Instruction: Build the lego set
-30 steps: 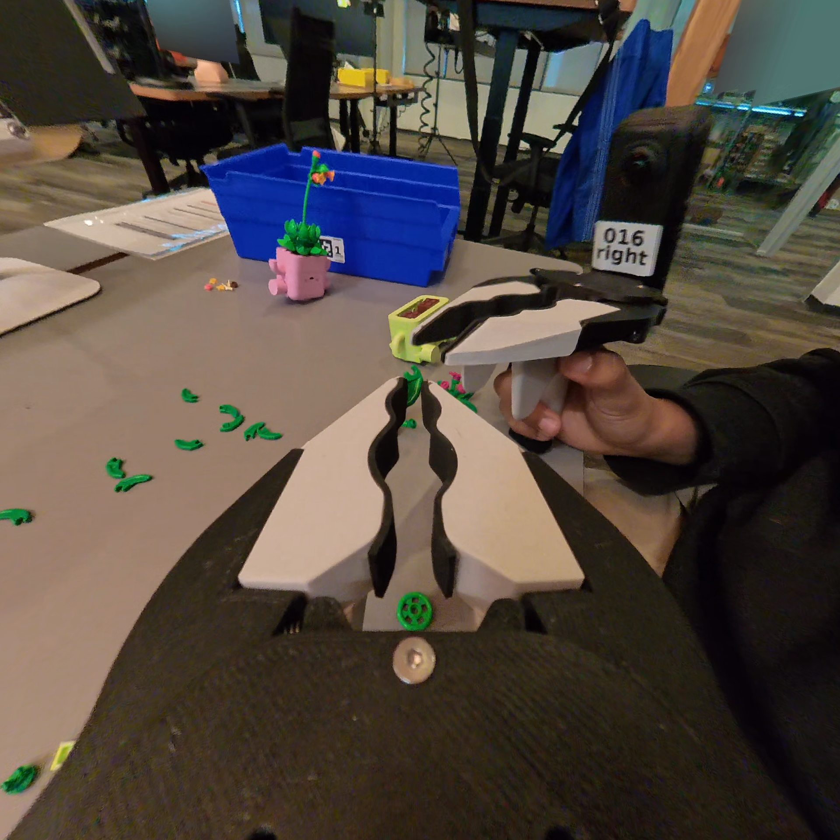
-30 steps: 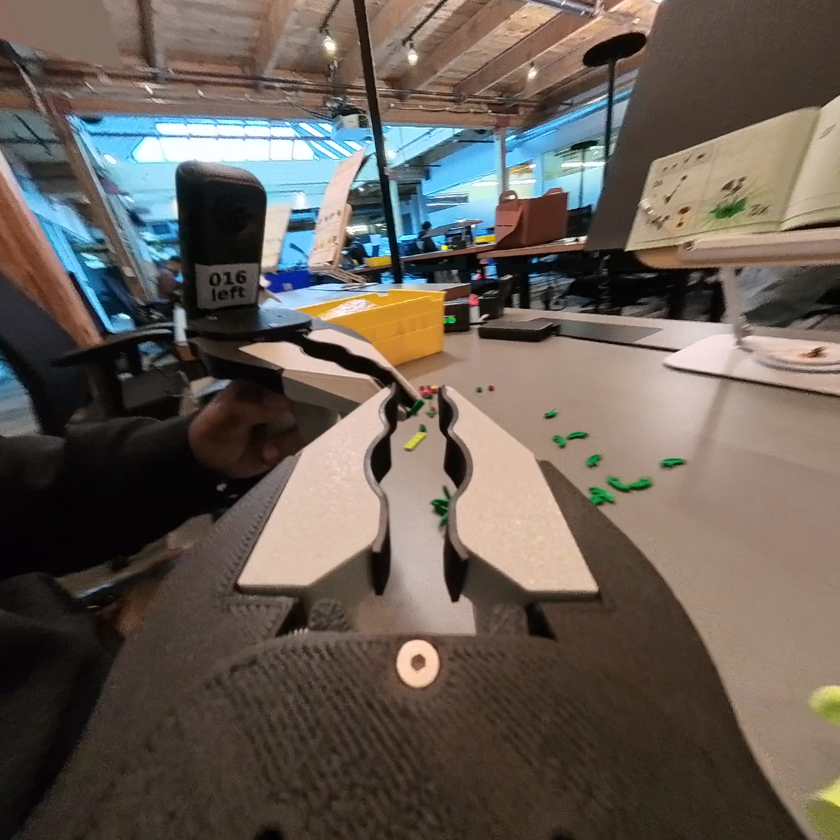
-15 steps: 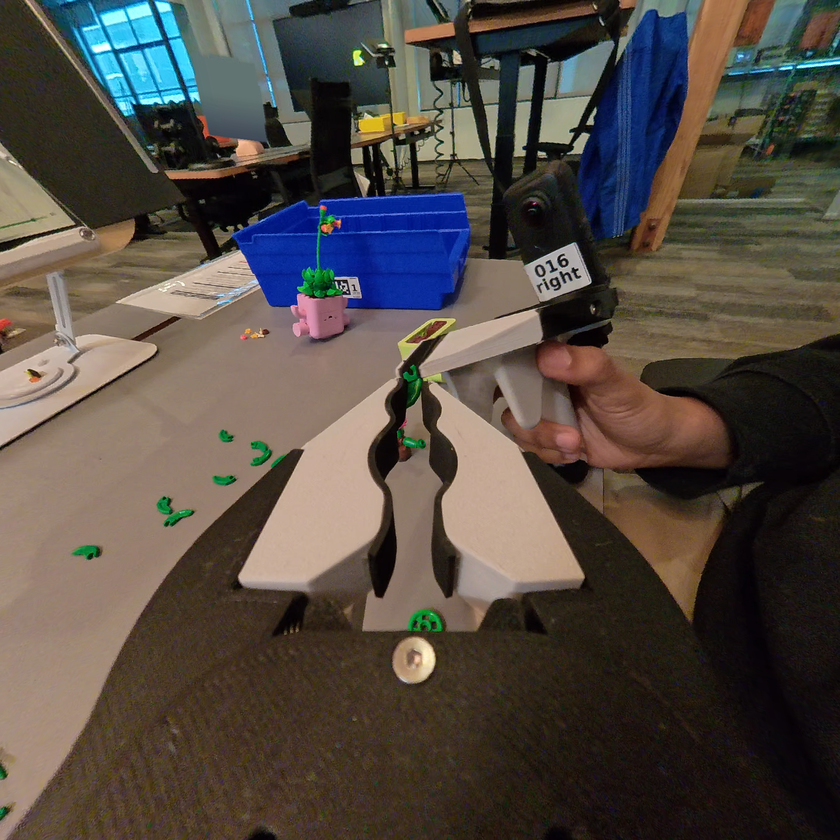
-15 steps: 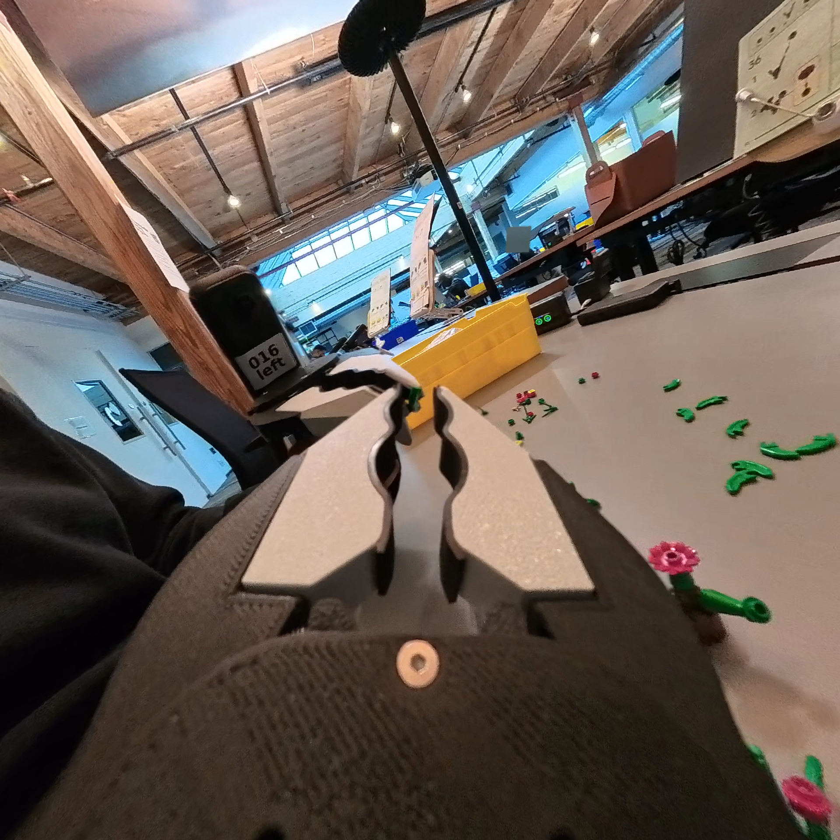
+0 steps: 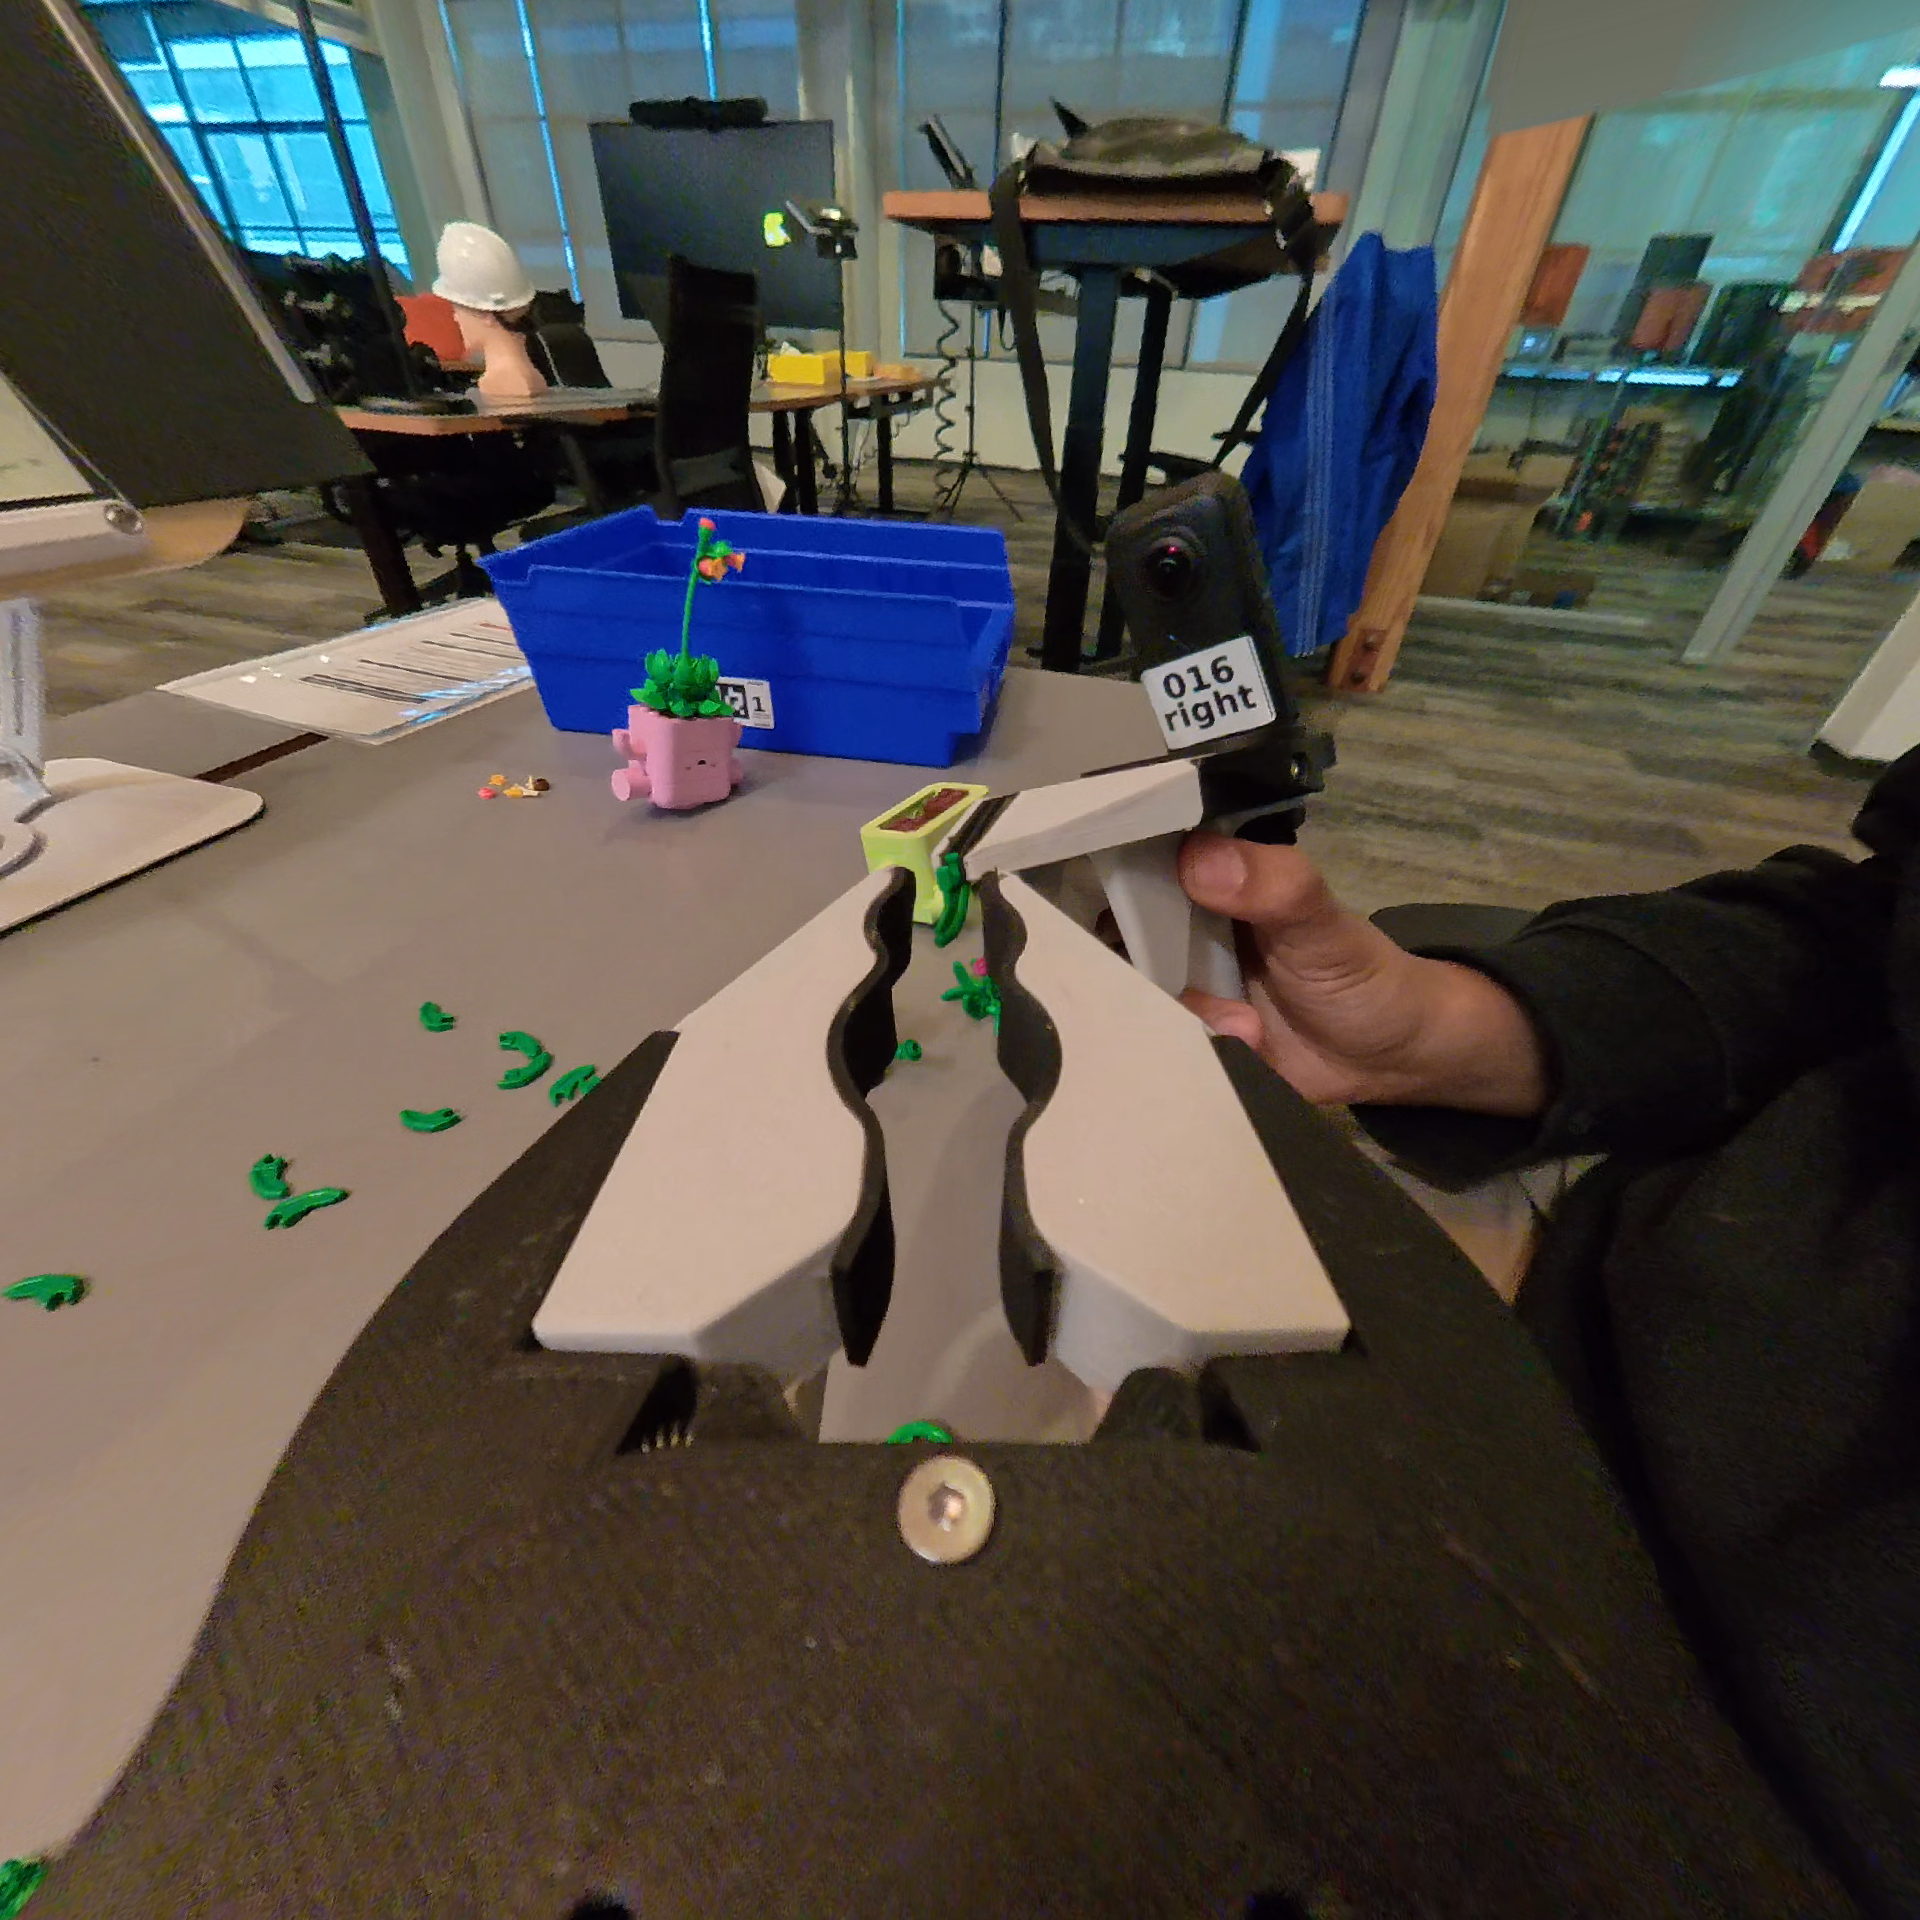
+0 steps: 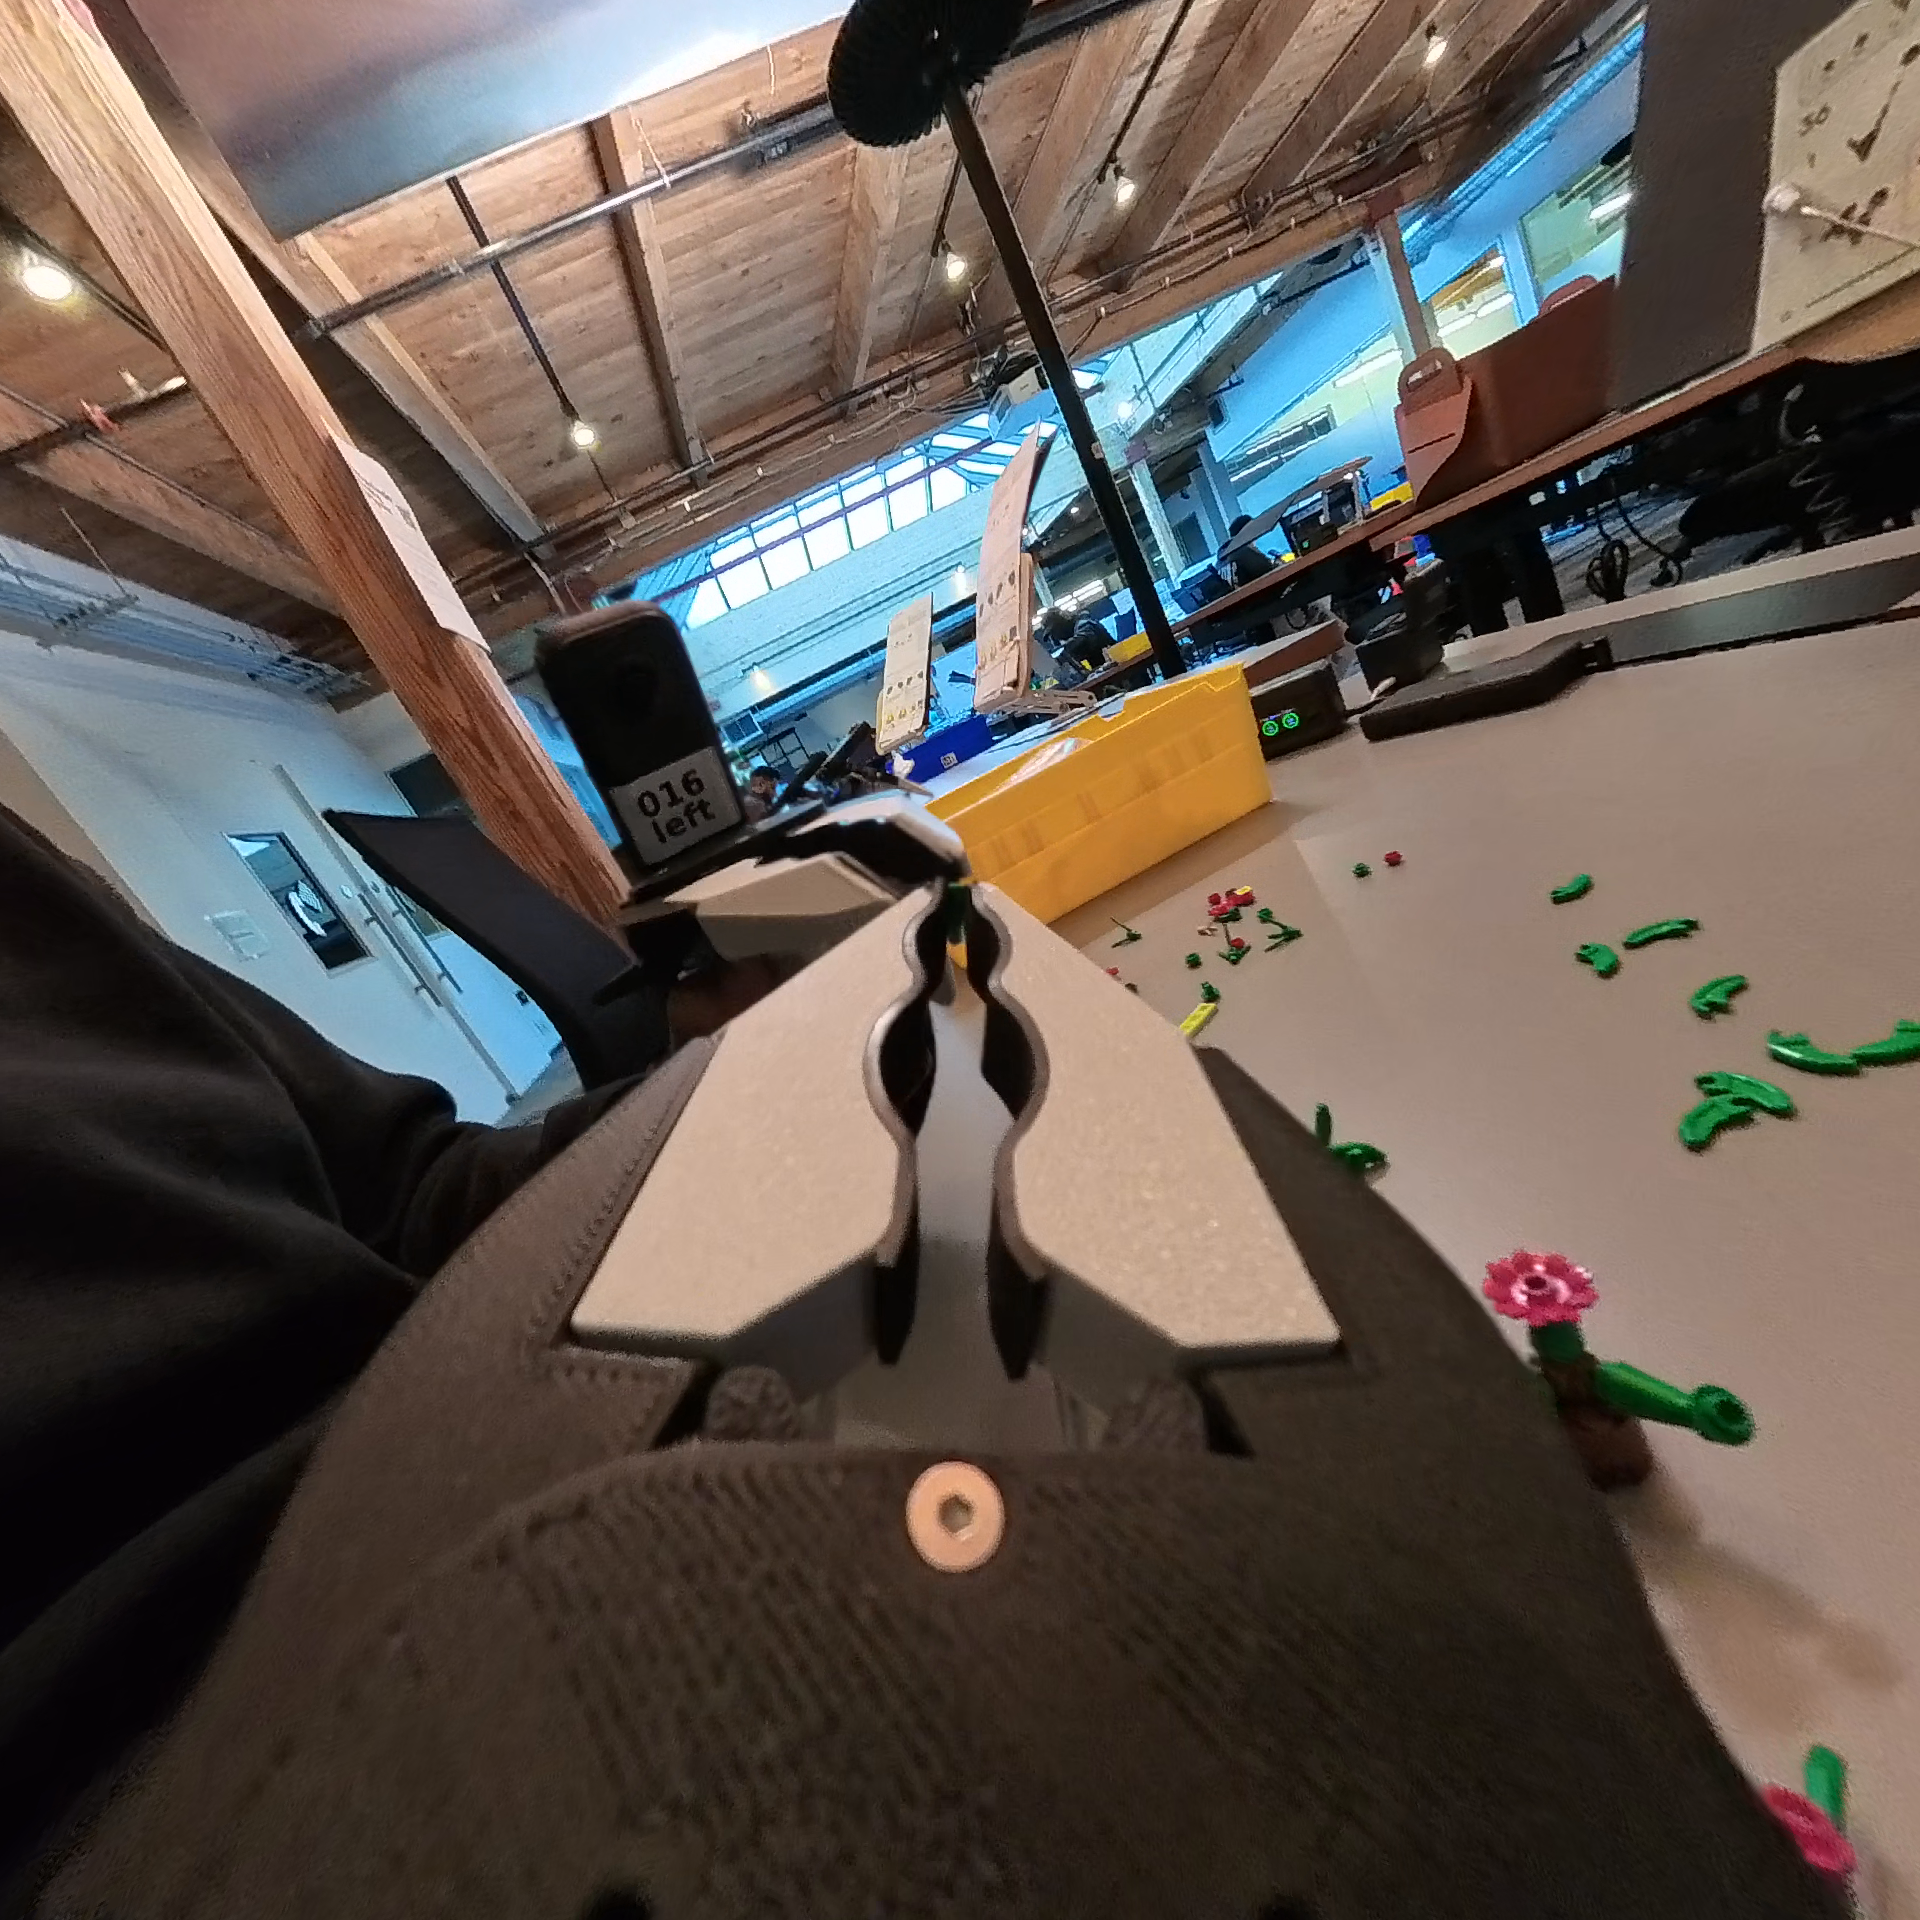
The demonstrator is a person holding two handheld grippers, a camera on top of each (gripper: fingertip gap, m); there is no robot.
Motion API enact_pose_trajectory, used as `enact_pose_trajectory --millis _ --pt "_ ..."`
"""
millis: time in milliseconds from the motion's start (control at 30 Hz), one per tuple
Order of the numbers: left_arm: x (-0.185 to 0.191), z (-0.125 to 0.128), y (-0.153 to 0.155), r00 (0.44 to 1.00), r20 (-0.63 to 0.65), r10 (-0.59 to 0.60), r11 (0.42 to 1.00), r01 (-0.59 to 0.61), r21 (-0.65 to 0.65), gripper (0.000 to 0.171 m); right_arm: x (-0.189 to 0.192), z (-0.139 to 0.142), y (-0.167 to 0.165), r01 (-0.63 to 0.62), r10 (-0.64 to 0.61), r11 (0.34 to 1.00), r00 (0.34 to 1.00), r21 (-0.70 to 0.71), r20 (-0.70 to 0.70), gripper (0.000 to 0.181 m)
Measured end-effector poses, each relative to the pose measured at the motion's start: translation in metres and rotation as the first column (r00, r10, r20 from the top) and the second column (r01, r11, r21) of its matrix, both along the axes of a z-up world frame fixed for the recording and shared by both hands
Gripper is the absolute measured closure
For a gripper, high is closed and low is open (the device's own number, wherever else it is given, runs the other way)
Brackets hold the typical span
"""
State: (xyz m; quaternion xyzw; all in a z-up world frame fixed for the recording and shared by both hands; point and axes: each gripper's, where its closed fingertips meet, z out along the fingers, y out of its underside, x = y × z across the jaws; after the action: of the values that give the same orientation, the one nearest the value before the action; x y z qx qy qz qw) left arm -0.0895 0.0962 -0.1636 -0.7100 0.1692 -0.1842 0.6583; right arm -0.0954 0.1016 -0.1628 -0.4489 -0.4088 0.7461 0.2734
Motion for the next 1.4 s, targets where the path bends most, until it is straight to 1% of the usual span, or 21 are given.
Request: enact_pose_trajectory --millis 100,167,233,400,467,600,767,933,1033,1133,1167,1333,1400 --pt "0.001 -0.002 -0.003 0.998 0.041 -0.056 0.998 0.057 -0.030 0.159 0.002 0.000 -0.003 -0.017 0.017 0.998 1.000 0.059 0.000 0.181" --pt "0.005 -0.011 -0.004 0.993 0.055 -0.107 0.991 0.111 -0.076 0.163 0.003 0.000 -0.007 -0.041 0.041 0.995 0.999 0.089 -0.002 0.181" --pt "0.009 -0.015 -0.006 0.989 0.056 -0.138 0.986 0.142 -0.085 0.169 0.004 0.000 -0.010 -0.060 0.061 0.994 0.998 0.093 -0.008 0.181" --pt "0.012 -0.014 -0.006 0.986 0.068 -0.152 0.984 0.157 -0.080 0.171 0.006 0.003 -0.009 -0.050 0.054 0.995 0.998 0.091 -0.032 0.181" --pt "0.015 -0.012 -0.006 0.983 0.095 -0.157 0.983 0.165 -0.081 0.171 0.006 0.005 -0.009 -0.043 0.048 0.995 0.998 0.090 -0.050 0.181" --pt "0.013 -0.004 -0.006 0.973 0.168 -0.159 0.984 0.170 -0.057 0.171 0.005 0.005 -0.015 -0.057 0.063 0.993 0.997 0.105 -0.052 0.173" --pt "0.010 -0.001 -0.006 0.960 0.224 -0.168 0.982 0.183 -0.049 0.171 0.005 0.006 -0.012 -0.050 0.055 0.996 0.996 0.080 -0.065 0.178" --pt "0.015 -0.007 -0.005 0.968 0.185 -0.168 0.981 0.183 -0.068 0.171 0.006 0.007 -0.011 -0.061 0.065 0.996 0.996 0.065 -0.068 0.181" --pt "0.014 -0.009 -0.003 0.977 0.156 -0.145 0.985 0.157 -0.065 0.171 0.006 0.006 -0.011 -0.051 0.055 0.996 0.997 0.069 -0.060 0.181" --pt "0.010 -0.010 -0.002 0.983 0.136 -0.124 0.989 0.133 -0.061 0.159 0.006 0.005 -0.007 -0.017 0.022 0.996 0.998 0.084 -0.059 0.181" --pt "0.010 -0.008 -0.003 0.982 0.140 -0.127 0.989 0.135 -0.055 0.157 0.006 0.005 -0.007 -0.017 0.022 0.996 0.998 0.086 -0.055 0.181" --pt "-0.002 -0.007 -0.006 0.981 0.149 -0.123 0.990 0.133 -0.056 0.162 0.002 -0.002 -0.013 -0.061 0.061 0.992 0.998 0.111 0.004 0.181" --pt "-0.004 -0.004 -0.009 0.977 0.161 -0.142 0.988 0.151 -0.044 0.163 0.000 -0.005 -0.014 -0.056 0.053 0.989 0.998 0.138 0.026 0.181"
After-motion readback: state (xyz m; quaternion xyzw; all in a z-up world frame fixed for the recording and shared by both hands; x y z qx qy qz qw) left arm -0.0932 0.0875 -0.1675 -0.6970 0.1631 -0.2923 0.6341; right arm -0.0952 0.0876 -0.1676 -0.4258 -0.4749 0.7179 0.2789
